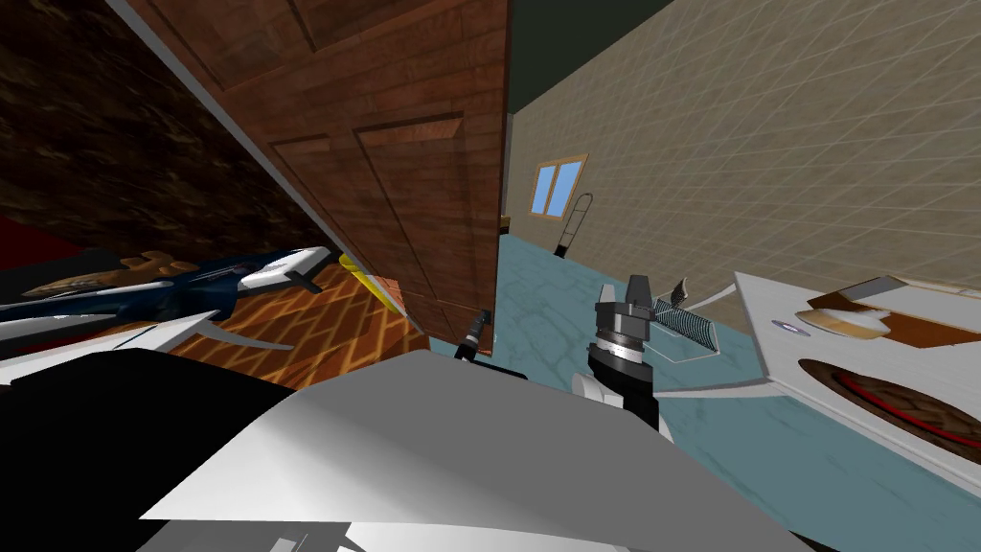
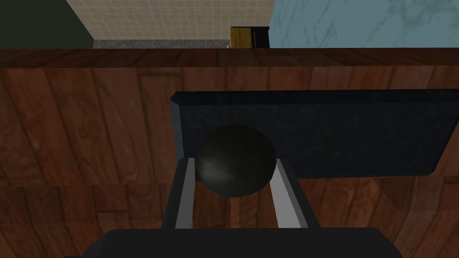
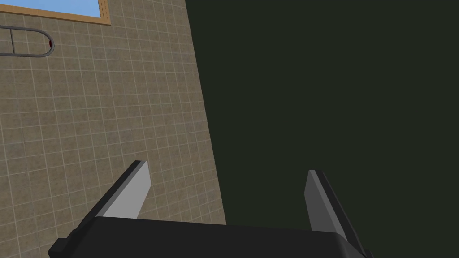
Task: Push the door open
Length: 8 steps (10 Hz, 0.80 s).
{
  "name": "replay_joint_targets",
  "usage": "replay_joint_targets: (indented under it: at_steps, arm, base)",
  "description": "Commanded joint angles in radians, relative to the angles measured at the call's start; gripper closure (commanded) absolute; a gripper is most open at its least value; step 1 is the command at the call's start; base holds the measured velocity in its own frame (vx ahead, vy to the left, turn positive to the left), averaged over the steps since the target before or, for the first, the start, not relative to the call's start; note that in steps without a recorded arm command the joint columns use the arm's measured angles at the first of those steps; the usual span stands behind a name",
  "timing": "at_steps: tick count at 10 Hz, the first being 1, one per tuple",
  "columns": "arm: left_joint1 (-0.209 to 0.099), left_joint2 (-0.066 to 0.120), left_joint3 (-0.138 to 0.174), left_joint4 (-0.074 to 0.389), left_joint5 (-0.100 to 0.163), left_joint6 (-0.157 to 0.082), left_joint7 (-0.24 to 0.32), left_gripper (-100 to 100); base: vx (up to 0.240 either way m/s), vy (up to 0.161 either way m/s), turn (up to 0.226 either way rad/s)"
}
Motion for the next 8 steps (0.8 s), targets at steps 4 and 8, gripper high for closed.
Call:
replay_joint_targets:
  at_steps: [4, 8]
  arm:
    - [0.0, 0.018, 0.019, 0.003, 0.01, 0.003, -0.004, 100]
    - [-0.006, 0.031, 0.059, 0.003, 0.029, 0.003, -0.012, 100]
  base:
    - [0.013, -0.02, 0.012]
    - [0.163, -0.098, 0.073]
